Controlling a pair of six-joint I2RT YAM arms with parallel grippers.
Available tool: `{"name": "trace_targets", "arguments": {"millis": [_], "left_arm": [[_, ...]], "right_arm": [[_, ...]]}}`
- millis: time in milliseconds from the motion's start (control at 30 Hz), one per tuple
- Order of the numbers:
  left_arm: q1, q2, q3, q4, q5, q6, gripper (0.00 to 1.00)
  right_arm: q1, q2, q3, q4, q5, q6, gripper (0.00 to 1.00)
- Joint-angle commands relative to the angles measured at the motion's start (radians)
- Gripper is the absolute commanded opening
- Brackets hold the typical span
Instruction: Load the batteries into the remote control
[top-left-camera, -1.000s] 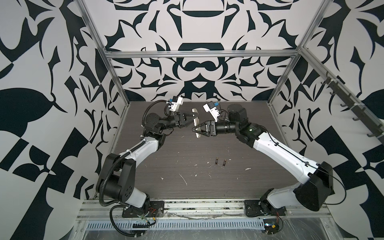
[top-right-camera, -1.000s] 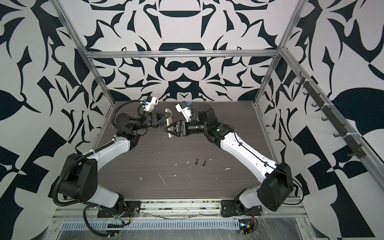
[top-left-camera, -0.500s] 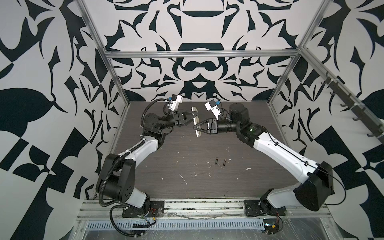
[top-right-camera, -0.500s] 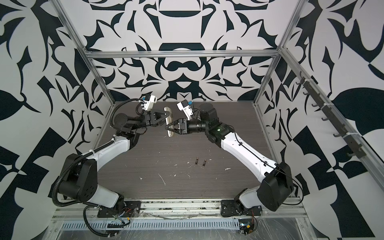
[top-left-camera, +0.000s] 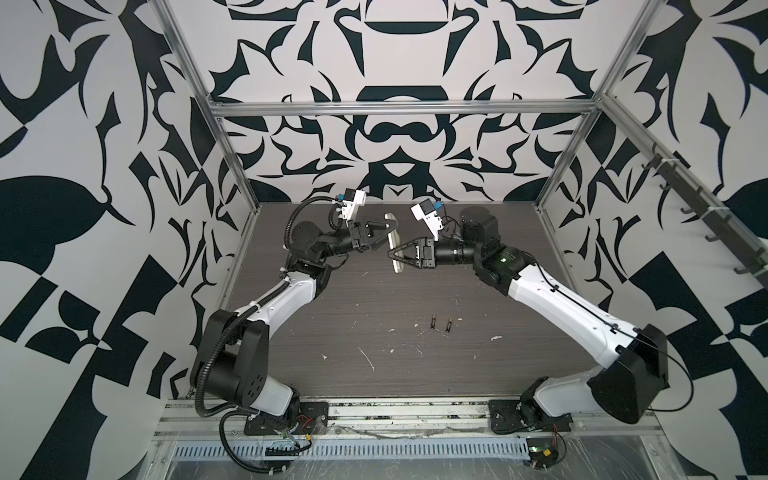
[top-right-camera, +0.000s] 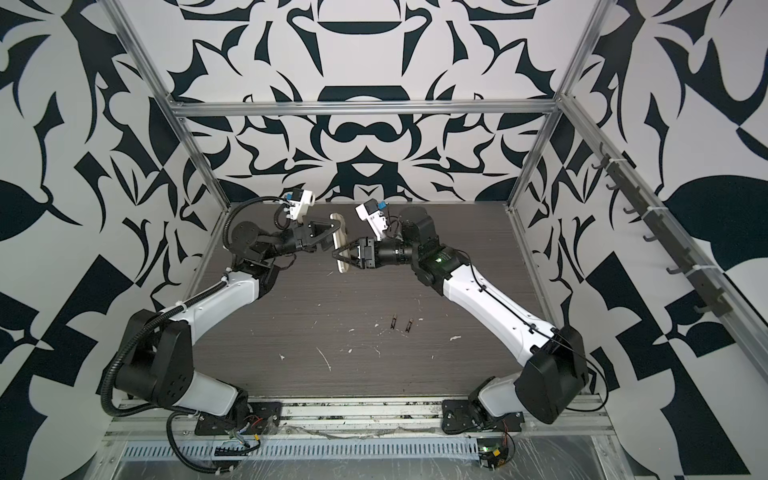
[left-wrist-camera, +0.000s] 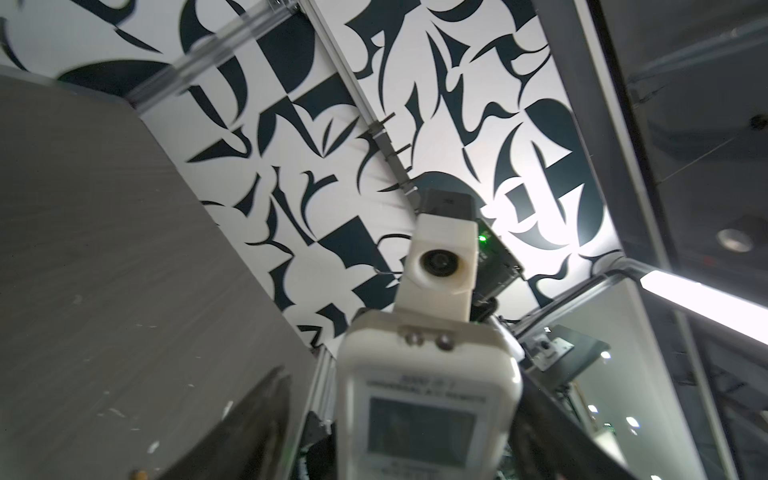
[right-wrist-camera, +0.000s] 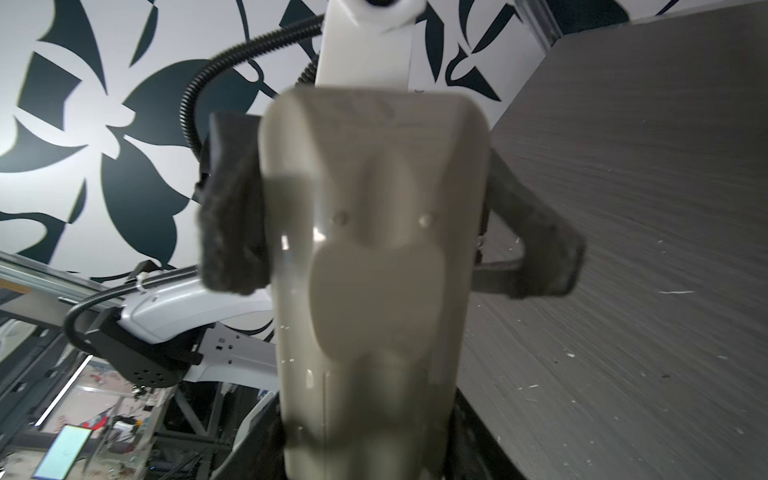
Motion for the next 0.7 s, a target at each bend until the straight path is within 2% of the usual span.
{"name": "trace_targets", "arguments": {"millis": [0, 100, 267, 367, 567, 667], "left_arm": [[0.0, -0.104, 0.053, -0.398, -0.072, 0.239, 0.99], [-0.007, -0.193, 0.125, -0.792, -0.197, 0.478, 0.99], [-0.054, -0.276, 0.233, -1.111, -0.36, 0.642, 0.99], [-0.106, -0.28, 0.276, -1.171, -0.449, 0.678, 1.0], [-0.199, -0.249, 0.294, -1.166, -0.618, 0.697, 0.99], [-0.224, -0.223, 0.298, -1.136, -0.624, 0.691, 0.93]], "right_arm": [[0.001, -0.083, 0.055, -0.111, 0.137, -0.169, 0.0], [0.003, -0.102, 0.085, -0.216, 0.263, -0.274, 0.0], [0.055, -0.086, 0.164, -0.396, 0.525, -0.433, 0.0], [0.093, -0.078, 0.184, -0.406, 0.61, -0.467, 0.0], [0.122, -0.086, 0.171, -0.374, 0.688, -0.452, 0.0], [0.126, -0.092, 0.156, -0.355, 0.695, -0.436, 0.0]]}}
